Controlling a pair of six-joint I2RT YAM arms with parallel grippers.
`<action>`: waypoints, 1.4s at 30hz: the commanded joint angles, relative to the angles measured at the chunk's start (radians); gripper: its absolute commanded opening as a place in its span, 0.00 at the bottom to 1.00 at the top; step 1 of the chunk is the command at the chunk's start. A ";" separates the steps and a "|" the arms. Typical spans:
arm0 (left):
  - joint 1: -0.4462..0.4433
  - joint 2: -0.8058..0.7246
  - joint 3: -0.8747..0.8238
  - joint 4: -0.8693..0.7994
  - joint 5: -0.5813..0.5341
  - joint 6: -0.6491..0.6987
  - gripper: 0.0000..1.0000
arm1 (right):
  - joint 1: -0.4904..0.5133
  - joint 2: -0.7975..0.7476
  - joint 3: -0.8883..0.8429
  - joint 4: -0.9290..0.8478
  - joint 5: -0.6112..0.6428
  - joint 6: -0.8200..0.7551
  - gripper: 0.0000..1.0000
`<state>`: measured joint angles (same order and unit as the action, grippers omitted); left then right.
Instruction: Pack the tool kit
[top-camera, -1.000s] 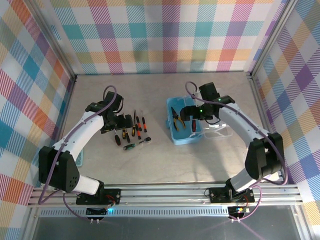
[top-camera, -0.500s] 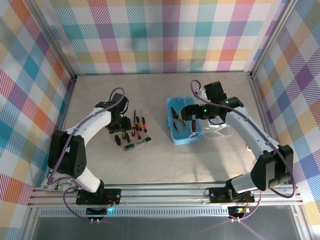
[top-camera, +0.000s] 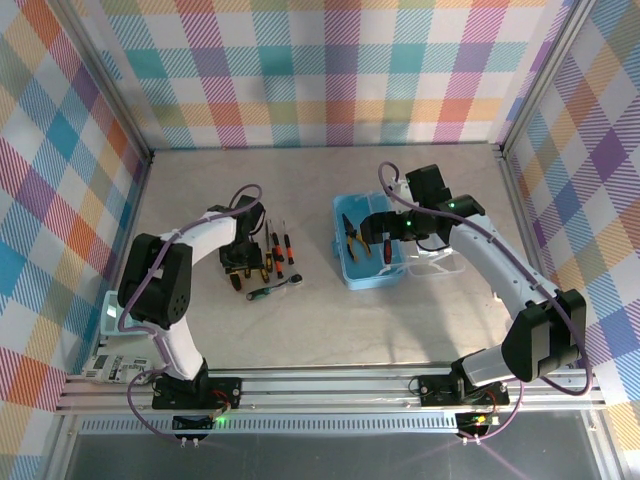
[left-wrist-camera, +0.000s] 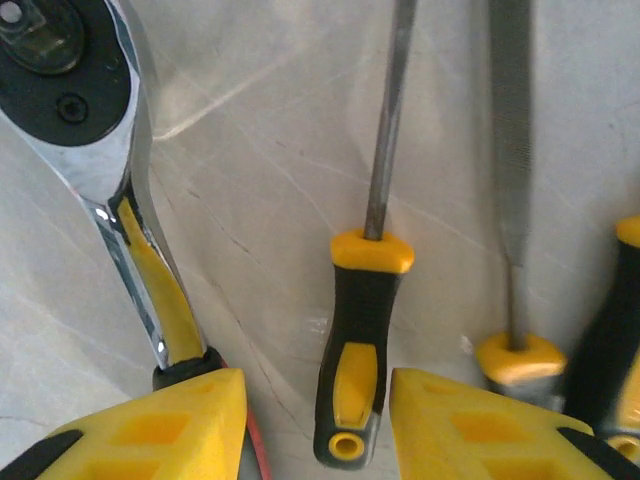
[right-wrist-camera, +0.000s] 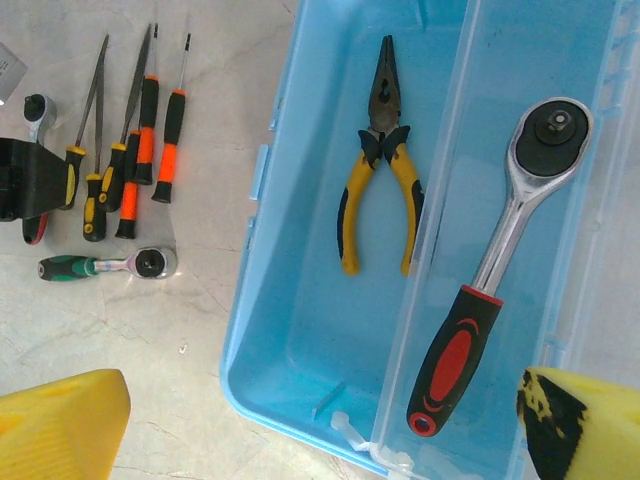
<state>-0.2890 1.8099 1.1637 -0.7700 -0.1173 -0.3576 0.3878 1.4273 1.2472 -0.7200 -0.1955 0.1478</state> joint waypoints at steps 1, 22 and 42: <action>0.017 0.025 0.030 0.011 -0.016 0.017 0.41 | 0.008 -0.016 -0.014 -0.012 -0.015 -0.013 0.99; 0.034 0.137 0.081 0.032 0.007 0.038 0.05 | 0.008 -0.028 -0.008 -0.033 -0.007 -0.015 0.99; 0.015 -0.303 0.153 -0.073 0.241 0.004 0.00 | 0.080 -0.114 0.025 -0.055 -0.082 -0.007 0.99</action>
<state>-0.2642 1.5787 1.2900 -0.8581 -0.0341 -0.3244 0.4297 1.3323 1.2438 -0.7719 -0.2295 0.1429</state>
